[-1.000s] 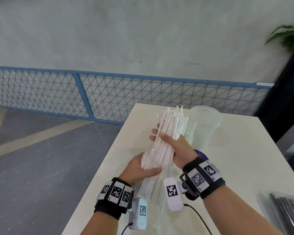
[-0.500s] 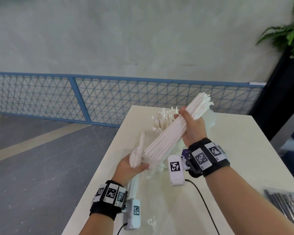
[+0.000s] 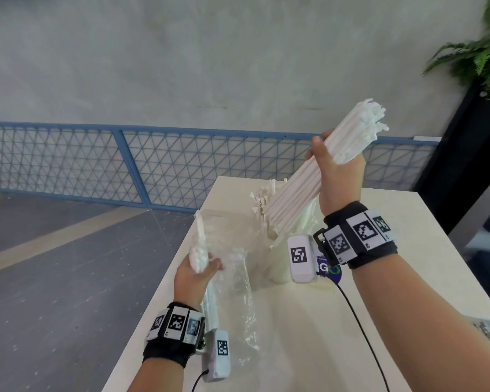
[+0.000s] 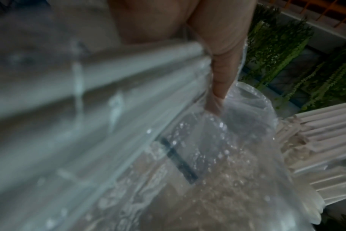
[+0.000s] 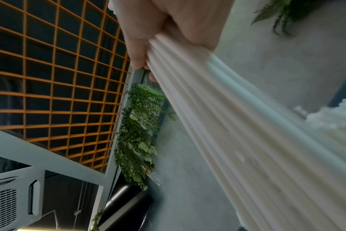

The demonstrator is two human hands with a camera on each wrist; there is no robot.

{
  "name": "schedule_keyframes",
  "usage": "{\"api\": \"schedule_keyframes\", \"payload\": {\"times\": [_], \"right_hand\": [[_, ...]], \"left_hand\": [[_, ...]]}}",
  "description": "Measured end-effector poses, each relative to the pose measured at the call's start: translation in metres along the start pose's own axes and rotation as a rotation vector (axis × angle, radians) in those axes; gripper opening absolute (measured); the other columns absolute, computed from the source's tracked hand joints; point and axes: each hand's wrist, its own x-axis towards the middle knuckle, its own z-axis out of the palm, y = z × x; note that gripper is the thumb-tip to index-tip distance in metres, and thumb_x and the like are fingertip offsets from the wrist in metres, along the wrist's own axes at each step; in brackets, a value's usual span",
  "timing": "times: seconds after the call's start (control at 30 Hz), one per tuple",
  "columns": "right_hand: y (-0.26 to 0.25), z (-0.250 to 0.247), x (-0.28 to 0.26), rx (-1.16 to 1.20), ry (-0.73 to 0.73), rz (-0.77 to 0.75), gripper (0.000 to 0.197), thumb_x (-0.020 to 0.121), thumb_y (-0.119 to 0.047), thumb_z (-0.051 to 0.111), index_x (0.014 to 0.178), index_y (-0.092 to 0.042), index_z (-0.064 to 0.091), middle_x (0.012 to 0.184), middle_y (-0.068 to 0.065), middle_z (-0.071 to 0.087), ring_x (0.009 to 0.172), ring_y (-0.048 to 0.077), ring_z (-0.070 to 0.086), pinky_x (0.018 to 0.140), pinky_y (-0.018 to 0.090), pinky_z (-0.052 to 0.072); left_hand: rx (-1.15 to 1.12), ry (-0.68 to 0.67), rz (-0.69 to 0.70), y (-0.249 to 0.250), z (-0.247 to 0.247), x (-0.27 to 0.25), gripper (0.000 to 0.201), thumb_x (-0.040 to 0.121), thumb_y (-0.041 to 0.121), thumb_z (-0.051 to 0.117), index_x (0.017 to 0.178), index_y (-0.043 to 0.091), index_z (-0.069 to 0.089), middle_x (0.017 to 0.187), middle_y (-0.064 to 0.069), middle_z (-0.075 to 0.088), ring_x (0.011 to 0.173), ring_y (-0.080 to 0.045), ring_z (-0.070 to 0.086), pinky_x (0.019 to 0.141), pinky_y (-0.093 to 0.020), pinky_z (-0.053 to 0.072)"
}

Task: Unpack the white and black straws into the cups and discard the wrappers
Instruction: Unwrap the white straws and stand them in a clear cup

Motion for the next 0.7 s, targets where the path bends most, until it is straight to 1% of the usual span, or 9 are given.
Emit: {"api": "schedule_keyframes", "payload": {"times": [0.03, 0.13, 0.2, 0.3, 0.37, 0.43, 0.53, 0.6, 0.7], "right_hand": [[0.000, 0.001, 0.000, -0.013, -0.012, -0.015, 0.011, 0.082, -0.015, 0.066, 0.085, -0.014, 0.055, 0.065, 0.000, 0.060, 0.060, 0.013, 0.058, 0.063, 0.031, 0.049], [-0.005, 0.003, 0.002, -0.028, -0.037, -0.063, 0.012, 0.082, -0.014, 0.065, 0.086, -0.012, 0.054, 0.065, 0.002, 0.059, 0.060, 0.012, 0.057, 0.064, 0.030, 0.049], [-0.009, 0.002, 0.004, -0.018, -0.029, -0.095, 0.012, 0.083, -0.015, 0.065, 0.084, -0.012, 0.054, 0.063, 0.002, 0.058, 0.059, 0.013, 0.057, 0.064, 0.030, 0.049], [-0.013, 0.000, 0.008, 0.002, -0.014, -0.139, 0.011, 0.082, -0.015, 0.066, 0.079, -0.013, 0.056, 0.060, -0.001, 0.059, 0.058, 0.014, 0.057, 0.064, 0.029, 0.050], [-0.007, 0.002, 0.007, -0.021, -0.065, -0.120, 0.010, 0.081, -0.016, 0.066, 0.077, -0.016, 0.057, 0.058, -0.005, 0.060, 0.058, 0.013, 0.058, 0.065, 0.031, 0.050], [0.004, 0.004, 0.001, -0.035, -0.111, -0.043, 0.010, 0.080, -0.016, 0.068, 0.078, -0.019, 0.059, 0.059, -0.006, 0.063, 0.061, 0.013, 0.061, 0.067, 0.033, 0.052], [0.016, 0.003, -0.004, 0.037, -0.091, 0.054, 0.012, 0.080, -0.013, 0.068, 0.076, -0.019, 0.060, 0.064, -0.004, 0.064, 0.065, 0.013, 0.063, 0.066, 0.034, 0.052], [0.013, -0.003, -0.001, 0.042, -0.053, 0.038, 0.014, 0.083, -0.009, 0.066, 0.074, -0.017, 0.059, 0.063, -0.003, 0.063, 0.062, 0.012, 0.061, 0.061, 0.030, 0.050], [0.003, -0.011, 0.009, 0.038, -0.035, -0.037, 0.015, 0.084, -0.010, 0.065, 0.073, -0.017, 0.057, 0.058, -0.006, 0.061, 0.061, 0.014, 0.058, 0.061, 0.029, 0.048]], "left_hand": [[-0.010, -0.009, 0.006, 0.002, 0.001, -0.001, 0.016, 0.078, 0.003, 0.069, 0.083, 0.014, 0.058, 0.062, 0.000, 0.069, 0.067, -0.008, 0.067, 0.070, -0.015, 0.046], [-0.039, -0.043, 0.022, 0.007, 0.003, -0.003, 0.017, 0.079, 0.001, 0.068, 0.083, 0.014, 0.057, 0.063, -0.002, 0.069, 0.060, -0.001, 0.066, 0.062, -0.005, 0.045], [-0.061, -0.052, 0.007, 0.007, 0.003, -0.002, 0.017, 0.079, 0.003, 0.069, 0.084, 0.015, 0.057, 0.062, 0.000, 0.069, 0.064, -0.004, 0.067, 0.066, -0.010, 0.046], [-0.097, -0.054, -0.019, 0.008, 0.004, 0.000, 0.017, 0.079, 0.004, 0.069, 0.085, 0.015, 0.058, 0.062, 0.000, 0.070, 0.072, -0.016, 0.067, 0.073, -0.021, 0.045], [-0.108, -0.053, -0.010, 0.008, 0.007, 0.001, 0.017, 0.079, 0.004, 0.069, 0.084, 0.015, 0.058, 0.062, 0.000, 0.070, 0.074, -0.018, 0.067, 0.074, -0.021, 0.044], [-0.110, -0.059, 0.008, 0.009, 0.011, 0.002, 0.017, 0.079, 0.003, 0.069, 0.083, 0.015, 0.058, 0.065, -0.002, 0.070, 0.074, -0.018, 0.067, 0.074, -0.020, 0.045], [-0.122, -0.066, 0.020, 0.007, 0.015, 0.005, 0.017, 0.080, 0.001, 0.068, 0.083, 0.014, 0.057, 0.062, -0.001, 0.070, 0.067, -0.015, 0.067, 0.069, -0.016, 0.048], [-0.128, -0.057, 0.019, 0.004, 0.014, 0.007, 0.017, 0.080, 0.002, 0.068, 0.083, 0.014, 0.057, 0.060, 0.001, 0.070, 0.067, -0.015, 0.067, 0.069, -0.016, 0.048], [-0.138, -0.034, 0.007, 0.000, 0.010, 0.010, 0.017, 0.079, 0.005, 0.070, 0.085, 0.014, 0.057, 0.061, 0.001, 0.071, 0.072, -0.019, 0.067, 0.078, -0.026, 0.047]]}}
